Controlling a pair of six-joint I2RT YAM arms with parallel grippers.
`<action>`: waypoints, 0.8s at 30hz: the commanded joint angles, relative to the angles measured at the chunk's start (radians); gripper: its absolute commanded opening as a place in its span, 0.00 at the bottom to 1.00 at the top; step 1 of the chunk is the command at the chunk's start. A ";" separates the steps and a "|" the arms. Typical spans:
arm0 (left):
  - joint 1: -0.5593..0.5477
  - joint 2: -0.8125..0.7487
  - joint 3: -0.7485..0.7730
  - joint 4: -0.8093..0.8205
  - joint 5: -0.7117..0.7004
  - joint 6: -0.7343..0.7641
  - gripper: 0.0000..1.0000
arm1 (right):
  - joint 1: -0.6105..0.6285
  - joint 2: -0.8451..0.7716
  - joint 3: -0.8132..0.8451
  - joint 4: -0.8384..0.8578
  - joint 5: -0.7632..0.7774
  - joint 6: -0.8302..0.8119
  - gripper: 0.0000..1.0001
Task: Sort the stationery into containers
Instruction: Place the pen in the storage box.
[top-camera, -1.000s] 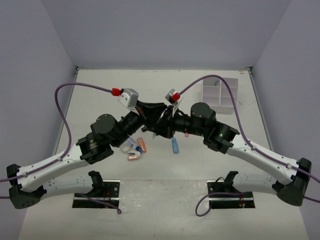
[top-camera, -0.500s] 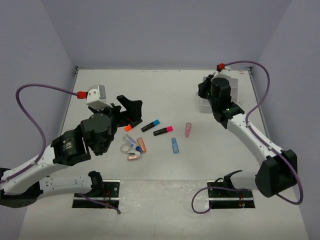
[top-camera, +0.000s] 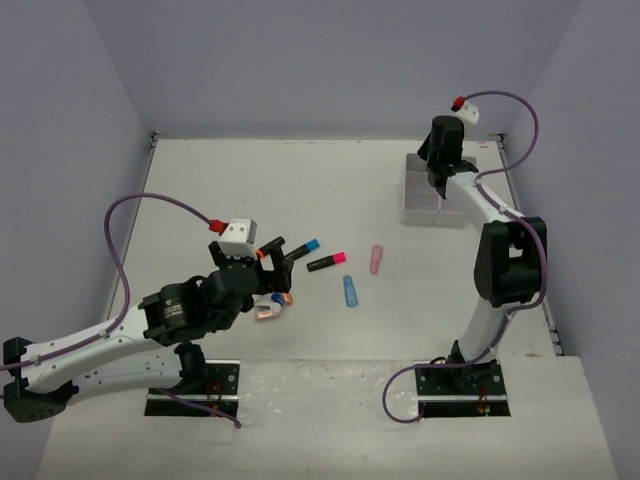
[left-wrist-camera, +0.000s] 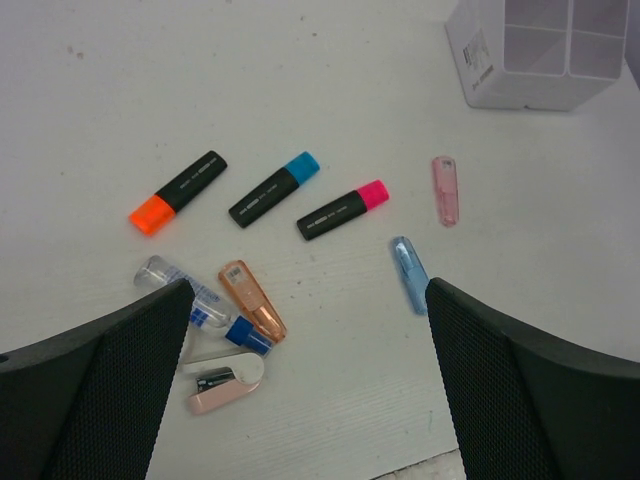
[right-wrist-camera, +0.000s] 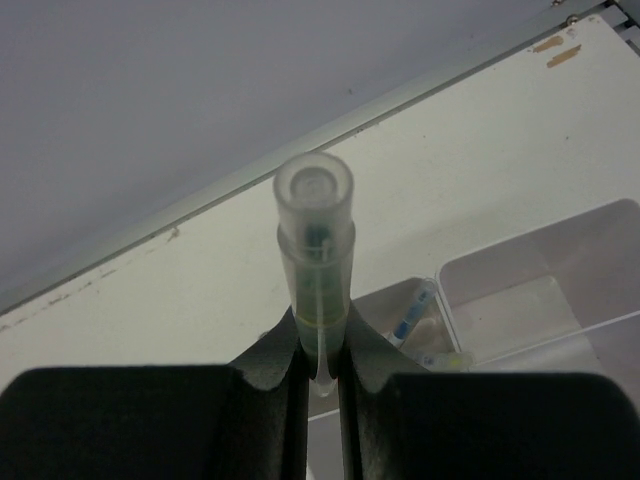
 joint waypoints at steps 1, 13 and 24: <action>-0.001 -0.030 0.021 0.044 0.031 0.038 1.00 | -0.010 0.034 0.054 0.044 -0.005 0.012 0.07; -0.001 -0.049 -0.002 0.045 0.040 0.045 1.00 | -0.010 0.043 0.021 0.046 -0.017 0.015 0.39; 0.014 -0.014 0.009 -0.153 -0.110 -0.116 1.00 | 0.020 -0.161 -0.031 -0.029 -0.051 -0.004 0.45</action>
